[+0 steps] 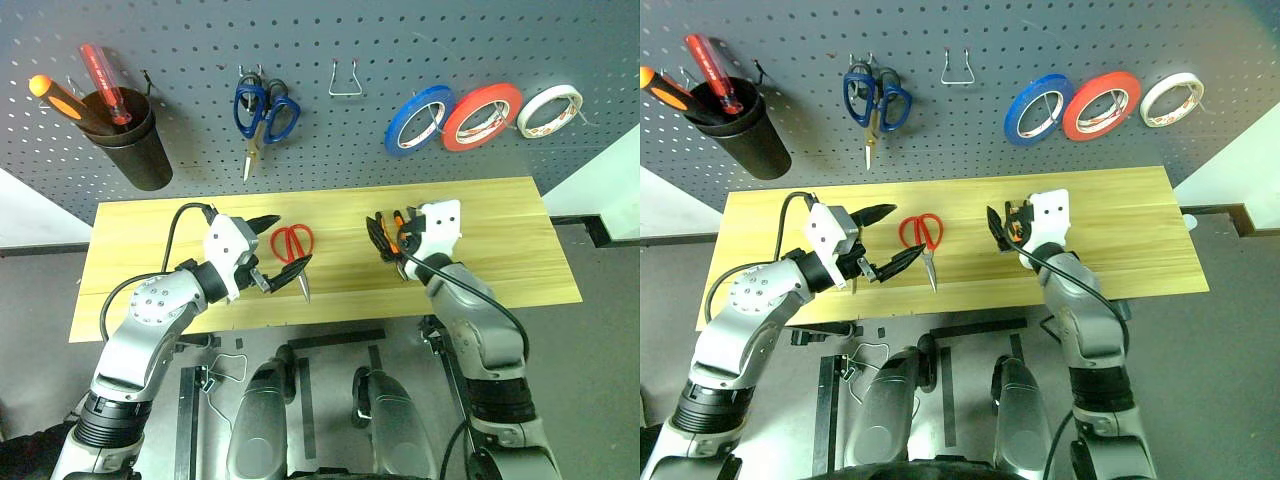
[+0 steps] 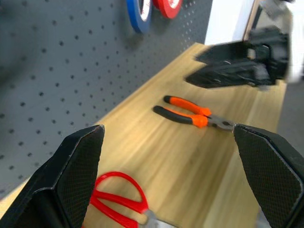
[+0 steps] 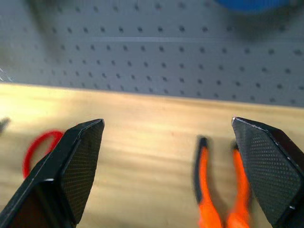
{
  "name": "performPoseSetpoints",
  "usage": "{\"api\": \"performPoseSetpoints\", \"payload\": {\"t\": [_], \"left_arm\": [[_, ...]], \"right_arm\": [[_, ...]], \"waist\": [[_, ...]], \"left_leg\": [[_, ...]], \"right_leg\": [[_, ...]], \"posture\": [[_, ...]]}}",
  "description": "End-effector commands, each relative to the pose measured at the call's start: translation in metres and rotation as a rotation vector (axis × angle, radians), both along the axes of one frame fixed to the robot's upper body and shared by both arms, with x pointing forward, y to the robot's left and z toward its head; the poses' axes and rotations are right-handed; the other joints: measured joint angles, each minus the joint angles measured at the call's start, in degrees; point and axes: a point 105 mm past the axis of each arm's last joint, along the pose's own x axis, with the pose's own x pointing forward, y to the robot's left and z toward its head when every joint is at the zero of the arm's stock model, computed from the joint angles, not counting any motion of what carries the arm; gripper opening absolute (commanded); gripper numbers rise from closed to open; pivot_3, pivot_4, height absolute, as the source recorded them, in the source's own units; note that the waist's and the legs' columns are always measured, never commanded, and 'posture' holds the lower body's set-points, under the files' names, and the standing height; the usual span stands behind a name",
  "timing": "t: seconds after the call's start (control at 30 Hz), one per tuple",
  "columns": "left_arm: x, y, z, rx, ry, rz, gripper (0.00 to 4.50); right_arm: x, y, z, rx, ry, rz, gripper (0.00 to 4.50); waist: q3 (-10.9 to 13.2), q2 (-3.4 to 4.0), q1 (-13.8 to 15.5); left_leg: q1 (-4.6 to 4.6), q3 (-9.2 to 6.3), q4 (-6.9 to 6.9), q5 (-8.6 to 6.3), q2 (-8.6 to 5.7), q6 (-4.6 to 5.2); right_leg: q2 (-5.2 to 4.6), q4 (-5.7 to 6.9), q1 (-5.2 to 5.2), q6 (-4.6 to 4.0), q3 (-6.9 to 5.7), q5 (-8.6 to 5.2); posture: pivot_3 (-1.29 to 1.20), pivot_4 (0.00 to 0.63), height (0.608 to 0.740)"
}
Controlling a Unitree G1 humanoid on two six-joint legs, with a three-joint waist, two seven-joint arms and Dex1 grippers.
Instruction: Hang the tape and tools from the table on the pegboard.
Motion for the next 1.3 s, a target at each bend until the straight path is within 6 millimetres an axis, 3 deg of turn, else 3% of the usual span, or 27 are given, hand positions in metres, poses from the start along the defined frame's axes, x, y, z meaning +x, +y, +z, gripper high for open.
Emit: {"api": "performPoseSetpoints", "payload": {"t": [0.03, 0.33, 0.6, 1.03, 1.3], "left_arm": [[-0.006, -0.005, 0.007, -0.002, -0.026, -0.008, 4.50], [-0.012, -0.009, 0.002, -0.007, 0.004, -0.006, 4.50], [-0.012, -0.009, 0.002, -0.007, 0.009, -0.002, 4.50], [-0.014, -0.008, 0.002, -0.005, 0.011, 0.003, 4.50], [-0.013, -0.007, 0.003, -0.002, 0.006, 0.004, 4.50]], "right_arm": [[0.010, 0.001, -0.013, -0.027, 0.066, -0.038, 4.49], [0.034, -0.006, -0.025, -0.210, 0.126, -0.168, 4.49], [0.033, -0.002, -0.047, -0.233, 0.276, -0.158, 4.49], [0.042, -0.018, -0.045, -0.308, 0.287, -0.203, 4.49], [0.044, -0.036, -0.049, -0.303, 0.328, -0.326, 4.49]], "waist": [[0.0, 0.00, 0.1], [0.0, 0.03, -0.1], [0.1, 0.03, -0.1], [0.1, 0.04, -0.1], [0.1, 0.04, -0.1]], "left_leg": [[0.00, 0.00, 0.00, 0.00, 0.00, 0.00], [-0.01, 0.06, -0.10, 0.00, 0.00, 0.01], [-0.02, 0.10, -0.12, -0.03, 0.00, 0.06], [-0.08, 0.11, -0.30, -0.06, 0.00, 0.07], [-0.10, 0.15, -0.40, -0.07, 0.00, 0.08]], "right_leg": [[0.00, 0.00, 0.00, 0.00, 0.00, 0.00], [-0.03, -0.01, -0.10, -0.01, 0.05, -0.01], [-0.06, -0.05, -0.11, -0.01, 0.07, -0.03], [-0.08, -0.24, -0.18, -0.02, 0.08, -0.04], [-0.09, -0.37, -0.19, -0.01, 0.08, -0.03]], "posture": [[0.08, 0.369, 0.717], [0.06, 0.399, 0.717], [0.06, 0.404, 0.717], [0.07, 0.399, 0.717], [0.07, 0.400, 0.717]]}}
